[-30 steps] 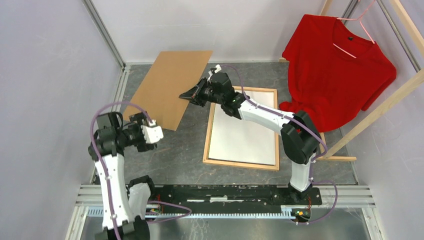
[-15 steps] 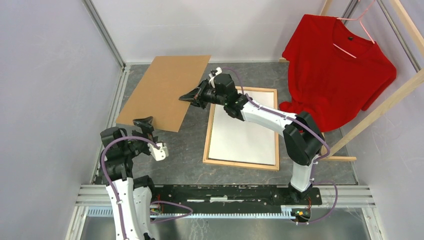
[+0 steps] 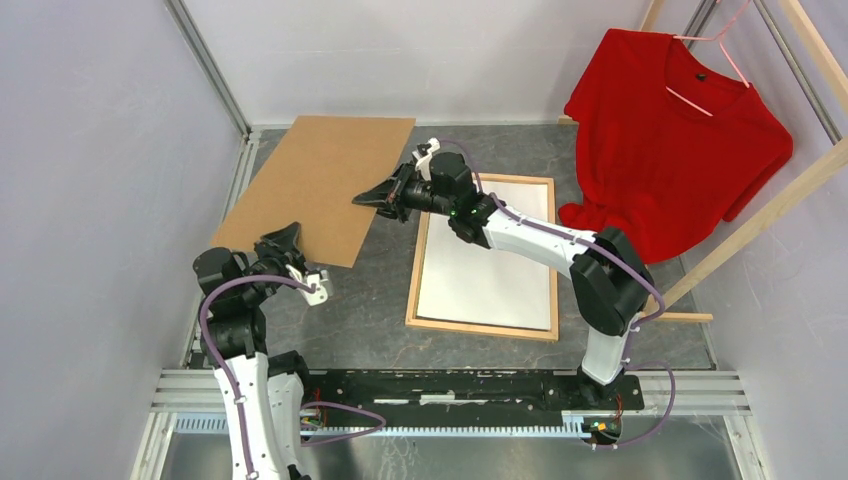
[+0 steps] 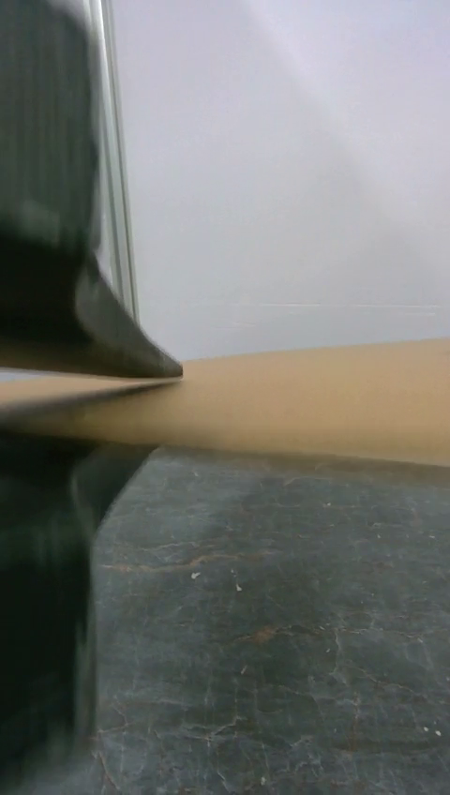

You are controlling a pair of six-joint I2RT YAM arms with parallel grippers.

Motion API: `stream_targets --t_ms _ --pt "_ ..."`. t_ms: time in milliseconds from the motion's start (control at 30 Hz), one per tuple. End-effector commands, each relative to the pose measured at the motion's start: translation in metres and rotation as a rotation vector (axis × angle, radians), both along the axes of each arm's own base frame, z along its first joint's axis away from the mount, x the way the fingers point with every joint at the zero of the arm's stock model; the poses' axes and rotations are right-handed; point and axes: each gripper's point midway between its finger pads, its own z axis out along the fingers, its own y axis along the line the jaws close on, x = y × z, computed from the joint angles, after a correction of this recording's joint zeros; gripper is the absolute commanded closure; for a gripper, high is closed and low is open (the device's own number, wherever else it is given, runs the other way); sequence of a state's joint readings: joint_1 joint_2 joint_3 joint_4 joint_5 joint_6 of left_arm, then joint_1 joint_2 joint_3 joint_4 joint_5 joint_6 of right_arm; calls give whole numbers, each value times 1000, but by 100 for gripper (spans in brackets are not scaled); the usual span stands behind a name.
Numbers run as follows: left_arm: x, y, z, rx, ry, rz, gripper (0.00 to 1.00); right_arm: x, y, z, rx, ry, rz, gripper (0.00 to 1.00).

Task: Put the photo into the frame
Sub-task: Turn over the photo frame item at the center of the board.

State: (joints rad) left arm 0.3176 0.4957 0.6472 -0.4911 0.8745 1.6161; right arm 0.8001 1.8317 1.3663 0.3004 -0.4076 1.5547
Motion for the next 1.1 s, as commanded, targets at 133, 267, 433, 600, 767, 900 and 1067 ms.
stream_targets --t_ms 133,267,433,600,767,900,1067 --pt "10 0 29 -23 -121 -3 98 -33 -3 58 64 -243 134 27" --pt "14 4 38 -59 -137 18 98 -32 -23 42 -66 -341 167 12" --pt "18 8 50 -109 -82 51 98 -19 -64 39 -221 -567 164 6" --pt "13 1 46 -120 70 13 98 -8 -93 58 -435 -961 160 2" --pt "7 -7 40 -85 196 -60 98 -16 -124 78 -537 -1330 122 2" --pt "2 -12 32 -87 272 -97 98 -20 -137 76 -618 -1565 161 2" --pt "-2 -14 23 -74 317 -122 98 -22 -134 45 -675 -1757 289 12"
